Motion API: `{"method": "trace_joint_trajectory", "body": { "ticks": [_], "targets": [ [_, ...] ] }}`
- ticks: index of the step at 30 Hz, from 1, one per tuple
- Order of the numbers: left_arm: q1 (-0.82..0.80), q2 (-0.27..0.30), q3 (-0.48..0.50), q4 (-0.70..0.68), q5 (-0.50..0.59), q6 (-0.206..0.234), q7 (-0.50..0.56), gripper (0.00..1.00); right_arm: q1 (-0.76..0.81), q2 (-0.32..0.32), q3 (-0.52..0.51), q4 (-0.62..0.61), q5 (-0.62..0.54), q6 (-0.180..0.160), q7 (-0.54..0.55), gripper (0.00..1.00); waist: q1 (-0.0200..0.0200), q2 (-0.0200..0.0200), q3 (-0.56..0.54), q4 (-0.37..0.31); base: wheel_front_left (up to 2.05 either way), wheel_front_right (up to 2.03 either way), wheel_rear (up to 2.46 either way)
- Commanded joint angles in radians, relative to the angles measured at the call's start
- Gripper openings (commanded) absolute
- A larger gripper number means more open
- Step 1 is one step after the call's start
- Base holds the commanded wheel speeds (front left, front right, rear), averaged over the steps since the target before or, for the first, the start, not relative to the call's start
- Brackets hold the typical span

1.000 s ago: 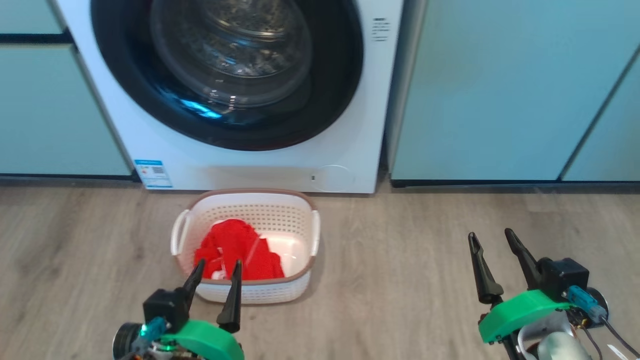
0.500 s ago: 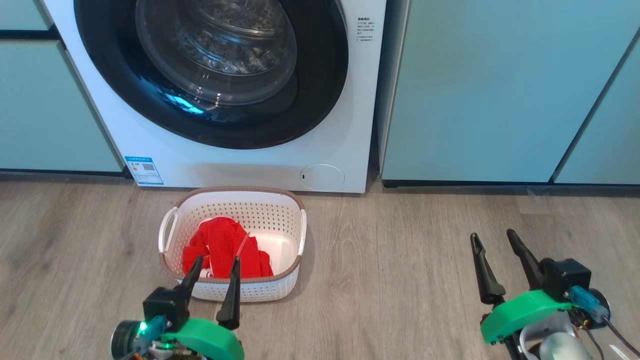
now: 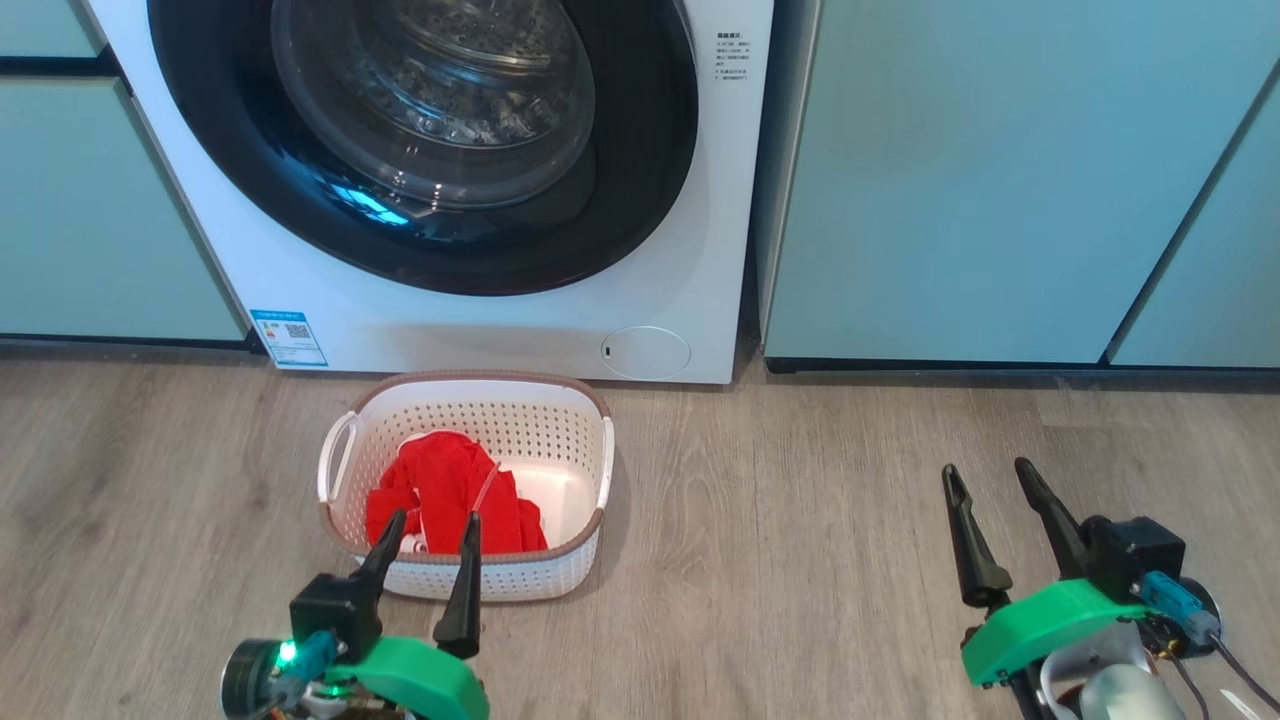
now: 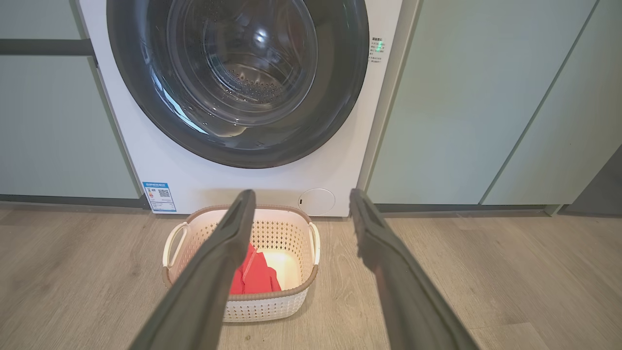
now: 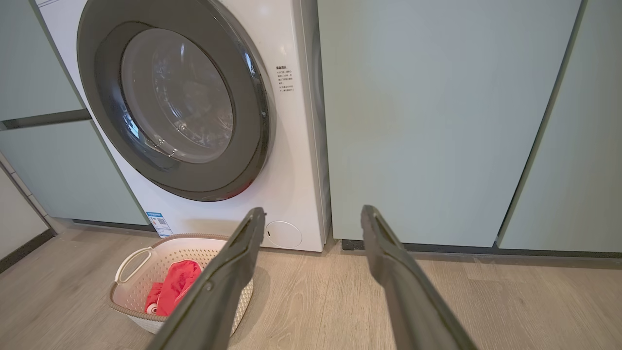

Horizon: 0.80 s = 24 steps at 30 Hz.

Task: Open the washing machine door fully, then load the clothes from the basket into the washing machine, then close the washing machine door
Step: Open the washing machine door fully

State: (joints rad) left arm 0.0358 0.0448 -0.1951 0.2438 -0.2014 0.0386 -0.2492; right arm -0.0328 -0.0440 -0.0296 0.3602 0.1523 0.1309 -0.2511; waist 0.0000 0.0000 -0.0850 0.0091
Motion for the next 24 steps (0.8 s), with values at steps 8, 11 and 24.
{"method": "trace_joint_trajectory", "body": {
  "ticks": [8, 11, 24],
  "targets": [
    [-0.043, 0.005, 0.030, -0.043, 0.015, 0.013, -0.013, 1.00, -0.060, -0.006, 0.026, -0.042, 0.015, 0.000, -0.011, 1.00, 0.0000, 0.0000, 0.005, 0.001, 0.00, 0.00, 0.00],
    [-0.044, 0.005, 0.028, -0.043, 0.015, 0.015, -0.013, 1.00, -0.059, -0.006, 0.029, -0.041, 0.017, 0.000, -0.011, 0.79, 0.0000, 0.0000, 0.009, 0.002, 0.00, 0.00, 0.00],
    [-0.067, 0.005, 0.017, -0.055, 0.015, 0.018, -0.013, 1.00, -0.107, -0.006, 0.034, -0.077, 0.050, 0.000, -0.011, 0.00, 0.0000, 0.0000, 0.084, 0.045, 0.00, 0.00, 0.00]
  ]
}}
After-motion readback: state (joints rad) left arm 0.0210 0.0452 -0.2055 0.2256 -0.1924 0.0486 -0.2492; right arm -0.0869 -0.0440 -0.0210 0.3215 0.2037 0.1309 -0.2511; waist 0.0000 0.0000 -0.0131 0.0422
